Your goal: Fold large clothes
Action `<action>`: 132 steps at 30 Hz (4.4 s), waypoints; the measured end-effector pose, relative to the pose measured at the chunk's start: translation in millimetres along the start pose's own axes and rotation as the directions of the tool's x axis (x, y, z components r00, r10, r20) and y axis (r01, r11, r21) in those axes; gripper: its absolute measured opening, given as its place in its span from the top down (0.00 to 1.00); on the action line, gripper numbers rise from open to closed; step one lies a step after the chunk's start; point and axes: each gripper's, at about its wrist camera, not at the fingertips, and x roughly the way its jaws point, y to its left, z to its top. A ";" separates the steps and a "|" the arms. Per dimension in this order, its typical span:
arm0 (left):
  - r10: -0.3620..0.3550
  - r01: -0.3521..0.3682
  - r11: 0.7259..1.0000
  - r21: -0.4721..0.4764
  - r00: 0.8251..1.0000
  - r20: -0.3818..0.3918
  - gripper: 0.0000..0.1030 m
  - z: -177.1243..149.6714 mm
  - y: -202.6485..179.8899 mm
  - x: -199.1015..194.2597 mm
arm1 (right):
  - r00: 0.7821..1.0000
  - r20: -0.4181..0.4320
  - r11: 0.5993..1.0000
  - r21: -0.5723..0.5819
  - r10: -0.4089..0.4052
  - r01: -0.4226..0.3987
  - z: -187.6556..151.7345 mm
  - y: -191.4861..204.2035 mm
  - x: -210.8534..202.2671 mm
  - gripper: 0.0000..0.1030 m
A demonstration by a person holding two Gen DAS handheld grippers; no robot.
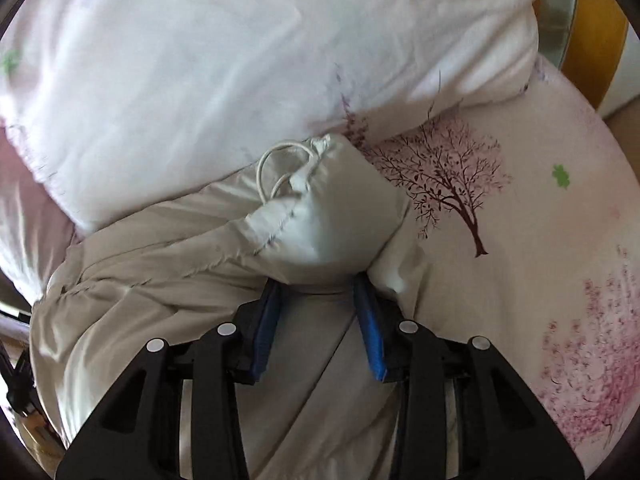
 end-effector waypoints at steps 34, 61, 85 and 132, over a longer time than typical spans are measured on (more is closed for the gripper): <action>-0.204 0.230 0.967 -0.107 0.956 0.212 0.22 -95.7 66.6 -90.8 | 0.930 0.277 0.960 0.068 0.243 -0.271 -117.4 -34.5 -83.4 0.32; -0.444 0.446 0.788 -0.425 0.889 0.111 0.19 -160.5 68.4 -51.1 | 0.858 0.257 0.696 0.505 0.444 -0.511 -156.3 -76.8 -28.2 0.22; -0.533 0.594 0.627 -0.504 0.799 0.278 0.77 -138.5 90.3 -63.0 | 0.721 0.386 0.657 0.306 0.576 -0.689 -156.4 -53.8 -66.4 0.71; -0.322 0.497 0.745 -0.445 0.852 0.412 0.31 -260.8 174.7 -164.7 | 0.901 0.057 0.750 -0.579 0.430 -0.321 -261.5 236.7 -102.7 0.77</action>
